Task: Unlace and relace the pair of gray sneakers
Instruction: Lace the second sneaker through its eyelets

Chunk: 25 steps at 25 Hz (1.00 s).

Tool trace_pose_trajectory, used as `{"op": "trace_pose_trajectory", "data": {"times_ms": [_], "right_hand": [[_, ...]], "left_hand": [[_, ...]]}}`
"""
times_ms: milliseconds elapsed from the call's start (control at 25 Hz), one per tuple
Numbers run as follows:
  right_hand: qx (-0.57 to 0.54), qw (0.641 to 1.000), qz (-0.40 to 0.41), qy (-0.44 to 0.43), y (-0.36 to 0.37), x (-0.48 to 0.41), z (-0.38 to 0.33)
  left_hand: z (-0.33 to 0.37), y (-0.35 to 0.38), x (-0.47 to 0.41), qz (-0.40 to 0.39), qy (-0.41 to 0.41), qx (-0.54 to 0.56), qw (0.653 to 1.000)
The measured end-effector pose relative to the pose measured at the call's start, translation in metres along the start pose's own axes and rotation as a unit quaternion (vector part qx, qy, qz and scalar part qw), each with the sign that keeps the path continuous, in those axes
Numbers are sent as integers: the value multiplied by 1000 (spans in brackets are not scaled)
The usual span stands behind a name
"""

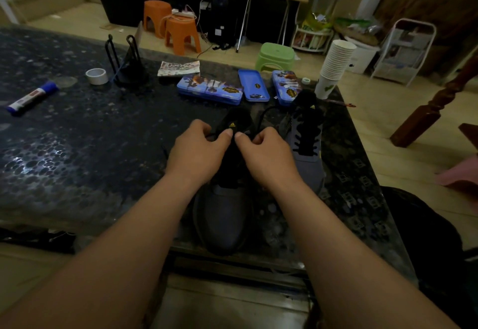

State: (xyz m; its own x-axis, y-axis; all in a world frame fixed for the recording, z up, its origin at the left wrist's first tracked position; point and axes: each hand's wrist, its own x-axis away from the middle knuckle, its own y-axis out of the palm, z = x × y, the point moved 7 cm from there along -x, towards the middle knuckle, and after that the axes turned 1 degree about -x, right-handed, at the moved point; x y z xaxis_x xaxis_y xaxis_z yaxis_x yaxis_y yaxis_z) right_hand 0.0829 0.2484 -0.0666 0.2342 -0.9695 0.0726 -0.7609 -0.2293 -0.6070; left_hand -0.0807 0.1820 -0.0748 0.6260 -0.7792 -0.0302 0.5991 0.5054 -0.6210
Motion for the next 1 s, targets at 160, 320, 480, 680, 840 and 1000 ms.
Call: {"op": "trace_pose_trajectory", "data": {"times_ms": [160, 320, 480, 680, 840, 1000], "right_hand": [[18, 1000, -5, -22, -4, 2, -6], [50, 998, 10, -39, -5, 3, -11], [56, 998, -11, -41, -5, 5, -13], [100, 994, -22, -43, -4, -3, -21], [122, 991, -14, -47, -10, -7, -23], [78, 995, -11, -61, -19, -8, -18]], "left_hand": [[11, 1, -6, -24, 26, -71, 997], [13, 0, -3, -34, 47, -91, 994], [9, 3, 0, -95, 11, -63, 993], [21, -2, -2, -71, 40, -125, 989], [28, -2, -3, -70, 78, -150, 983], [24, 2, -6, -96, 94, -123, 983]]}}
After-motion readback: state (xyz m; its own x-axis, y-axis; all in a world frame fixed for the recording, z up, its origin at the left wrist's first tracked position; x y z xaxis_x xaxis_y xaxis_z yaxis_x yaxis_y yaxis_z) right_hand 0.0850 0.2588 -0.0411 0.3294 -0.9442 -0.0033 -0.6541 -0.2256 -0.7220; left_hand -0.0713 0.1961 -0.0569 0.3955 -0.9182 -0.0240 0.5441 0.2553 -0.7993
